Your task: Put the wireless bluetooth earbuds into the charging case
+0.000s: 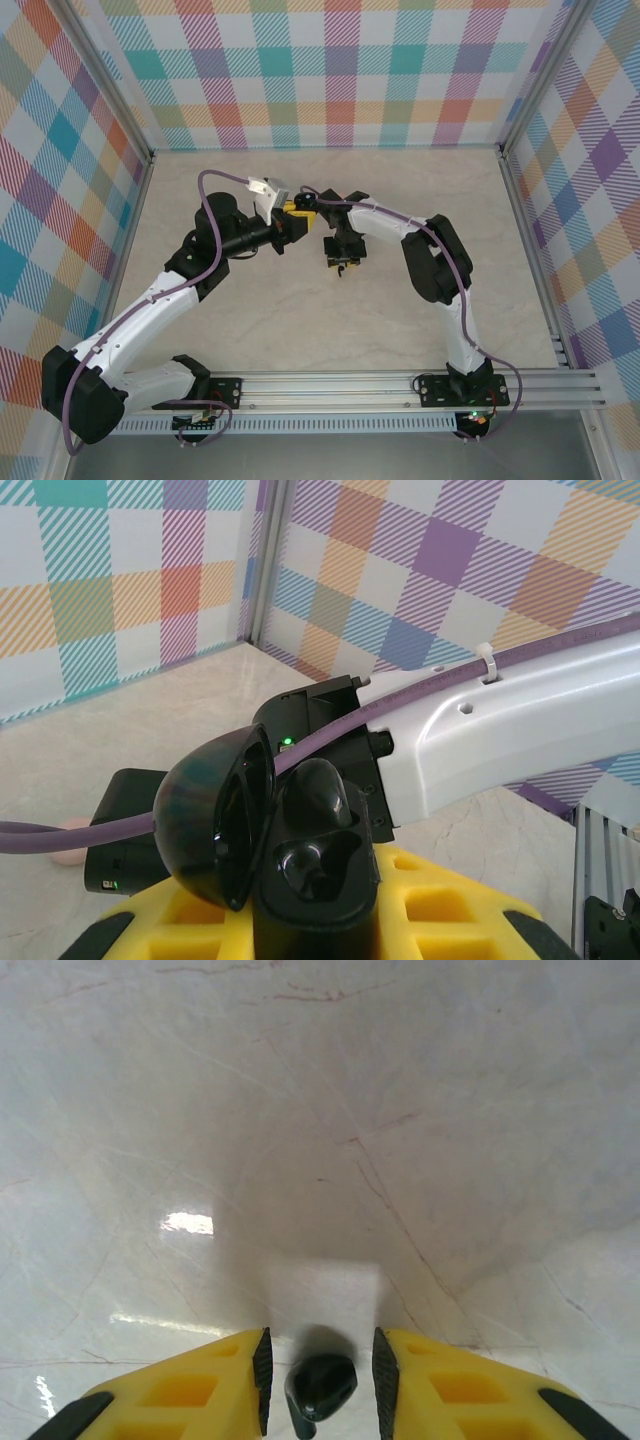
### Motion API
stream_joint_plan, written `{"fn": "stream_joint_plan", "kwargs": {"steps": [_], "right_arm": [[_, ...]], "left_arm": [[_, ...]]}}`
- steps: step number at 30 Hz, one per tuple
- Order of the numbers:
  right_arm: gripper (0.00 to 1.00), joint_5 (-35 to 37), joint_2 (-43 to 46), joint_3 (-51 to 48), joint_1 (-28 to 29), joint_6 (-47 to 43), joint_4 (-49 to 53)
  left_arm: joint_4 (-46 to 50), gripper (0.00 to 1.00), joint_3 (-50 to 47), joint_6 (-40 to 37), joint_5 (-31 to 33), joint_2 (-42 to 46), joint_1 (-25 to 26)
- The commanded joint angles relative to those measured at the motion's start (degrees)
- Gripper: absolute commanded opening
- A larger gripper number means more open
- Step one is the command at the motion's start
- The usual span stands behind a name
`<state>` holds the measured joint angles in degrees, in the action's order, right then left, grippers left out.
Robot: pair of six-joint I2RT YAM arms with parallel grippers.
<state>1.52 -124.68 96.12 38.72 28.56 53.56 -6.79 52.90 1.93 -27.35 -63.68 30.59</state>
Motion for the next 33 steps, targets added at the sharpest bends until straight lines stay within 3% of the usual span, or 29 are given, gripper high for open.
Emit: {"fn": "stream_joint_plan", "kwargs": {"steps": [1,33], "right_arm": [[0.36,0.73,-0.38,1.62,0.13,-2.01,2.98],[0.32,-1.86,-3.33,2.41,0.66,-2.54,4.88]], "left_arm": [[-2.00,0.12,-0.43,0.47,-0.07,0.51,-0.46],[-2.00,0.12,-0.19,0.48,-0.07,-0.04,-0.44]]}}
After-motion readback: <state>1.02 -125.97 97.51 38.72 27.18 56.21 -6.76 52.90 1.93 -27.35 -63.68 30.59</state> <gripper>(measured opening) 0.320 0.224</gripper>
